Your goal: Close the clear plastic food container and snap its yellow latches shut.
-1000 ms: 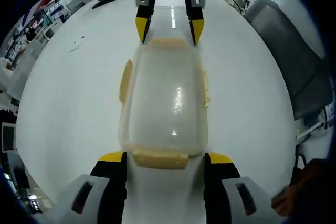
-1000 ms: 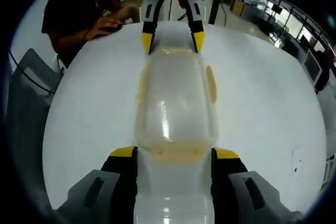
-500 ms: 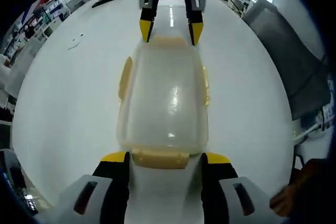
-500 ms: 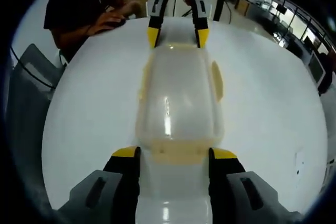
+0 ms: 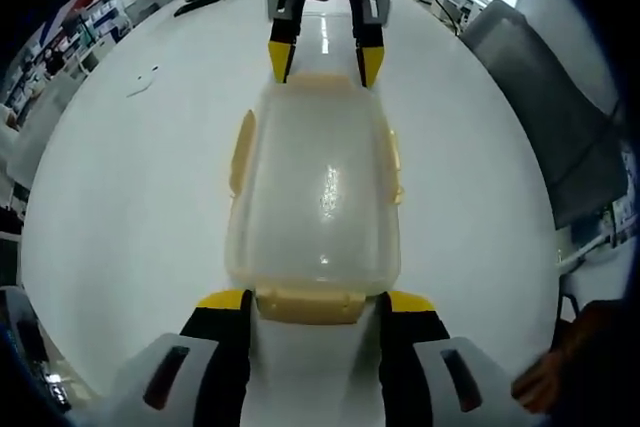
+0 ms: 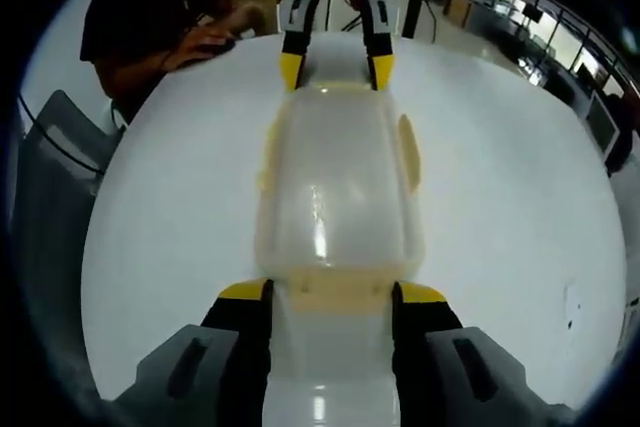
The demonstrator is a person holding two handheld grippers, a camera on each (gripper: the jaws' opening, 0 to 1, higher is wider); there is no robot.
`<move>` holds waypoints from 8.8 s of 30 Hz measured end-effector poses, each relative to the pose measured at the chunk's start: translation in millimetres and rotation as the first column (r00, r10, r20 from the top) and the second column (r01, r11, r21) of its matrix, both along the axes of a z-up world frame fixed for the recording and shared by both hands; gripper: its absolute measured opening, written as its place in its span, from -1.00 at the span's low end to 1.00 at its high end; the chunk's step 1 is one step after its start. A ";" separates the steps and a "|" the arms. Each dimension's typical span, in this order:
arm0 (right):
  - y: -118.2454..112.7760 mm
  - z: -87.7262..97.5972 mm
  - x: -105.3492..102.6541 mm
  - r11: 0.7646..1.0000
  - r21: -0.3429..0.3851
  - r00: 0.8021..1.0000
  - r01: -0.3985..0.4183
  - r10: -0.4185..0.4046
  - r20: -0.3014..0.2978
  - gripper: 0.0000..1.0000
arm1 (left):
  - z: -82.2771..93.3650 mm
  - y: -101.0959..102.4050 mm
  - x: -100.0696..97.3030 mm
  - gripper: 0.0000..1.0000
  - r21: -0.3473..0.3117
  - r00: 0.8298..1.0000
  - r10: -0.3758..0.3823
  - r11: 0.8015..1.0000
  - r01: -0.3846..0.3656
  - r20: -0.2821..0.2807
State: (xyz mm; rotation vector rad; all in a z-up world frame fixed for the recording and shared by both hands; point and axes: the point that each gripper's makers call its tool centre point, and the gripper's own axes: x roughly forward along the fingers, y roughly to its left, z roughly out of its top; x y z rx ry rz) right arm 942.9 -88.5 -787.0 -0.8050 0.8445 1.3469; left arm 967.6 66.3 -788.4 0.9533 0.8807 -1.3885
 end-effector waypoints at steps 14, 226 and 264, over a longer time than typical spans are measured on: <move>0.9 -1.3 1.5 1.000 0.002 1.000 0.008 -0.008 0.000 -0.18 | 0.0 2.1 -2.7 -0.11 -0.006 1.000 -0.005 1.000 0.005 -0.003; -250.5 64.5 -19.3 0.969 -0.246 1.000 -0.016 0.012 -0.020 -0.29 | 75.4 -243.8 -27.2 -0.35 -0.078 0.993 -0.044 0.996 0.052 0.106; -259.9 58.2 -33.8 0.963 -0.268 0.997 0.026 -0.044 -0.062 -0.26 | 66.0 -226.9 -24.0 -0.33 -0.045 0.992 -0.042 0.998 0.047 0.121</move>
